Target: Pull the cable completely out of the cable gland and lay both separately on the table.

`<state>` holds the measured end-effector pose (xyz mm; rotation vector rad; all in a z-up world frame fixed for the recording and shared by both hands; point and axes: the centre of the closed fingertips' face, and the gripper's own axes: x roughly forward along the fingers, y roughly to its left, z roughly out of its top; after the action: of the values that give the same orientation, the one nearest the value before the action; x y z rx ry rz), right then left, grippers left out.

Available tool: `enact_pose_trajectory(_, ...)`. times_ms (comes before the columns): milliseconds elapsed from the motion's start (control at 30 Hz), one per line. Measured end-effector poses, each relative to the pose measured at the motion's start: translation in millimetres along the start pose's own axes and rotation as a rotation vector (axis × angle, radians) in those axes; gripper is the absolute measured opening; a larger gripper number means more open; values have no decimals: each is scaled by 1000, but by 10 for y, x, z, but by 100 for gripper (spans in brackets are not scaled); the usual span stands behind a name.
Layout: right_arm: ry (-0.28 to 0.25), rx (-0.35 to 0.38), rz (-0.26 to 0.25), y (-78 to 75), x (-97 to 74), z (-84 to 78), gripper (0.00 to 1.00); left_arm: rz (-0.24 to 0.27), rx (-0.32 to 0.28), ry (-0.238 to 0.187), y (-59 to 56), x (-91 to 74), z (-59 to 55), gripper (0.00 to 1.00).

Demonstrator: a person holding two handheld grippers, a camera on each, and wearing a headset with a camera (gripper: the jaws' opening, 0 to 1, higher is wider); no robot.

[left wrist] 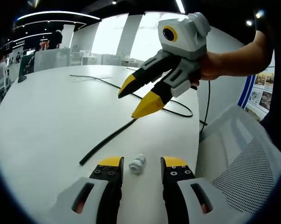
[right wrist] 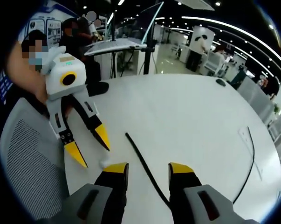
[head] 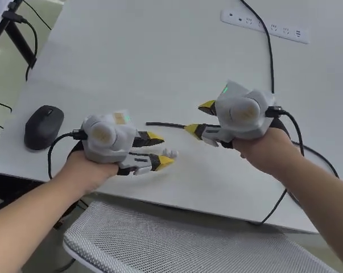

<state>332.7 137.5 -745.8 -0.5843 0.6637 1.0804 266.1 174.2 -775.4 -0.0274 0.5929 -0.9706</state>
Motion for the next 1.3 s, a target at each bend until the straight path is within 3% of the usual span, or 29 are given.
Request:
enact_pose_trajectory(200, -53, 63, 4, -26, -248, 12, 39, 12, -9, -25, -83, -137, 138, 39)
enact_pose_trajectory(433, -133, 109, 1, 27, -590, 125, 48, 40, -55, -95, -210, -315, 392, 45)
enact_pose_trajectory(700, -191, 150, -9, 120, -922, 101, 57, 49, -68, -106, -343, -444, 482, 52)
enact_pose_trajectory(900, -292, 237, -48, 103, -1300, 100, 69, 51, -75, -127, -460, -600, 570, 59)
enact_pose_trajectory(1033, -313, 276, -57, 93, -1446, 12, 72, 78, -65, -131, -474, -725, 626, 63)
enact_pose_trajectory(1133, -334, 323, -62, 89, -1556, -104, 74, 101, -81, -121, -430, -791, 596, 65)
enact_pose_trajectory(1300, -355, 382, -56, 189, -1701, -252, 78, 128, -88, -133, -457, -933, 632, 73)
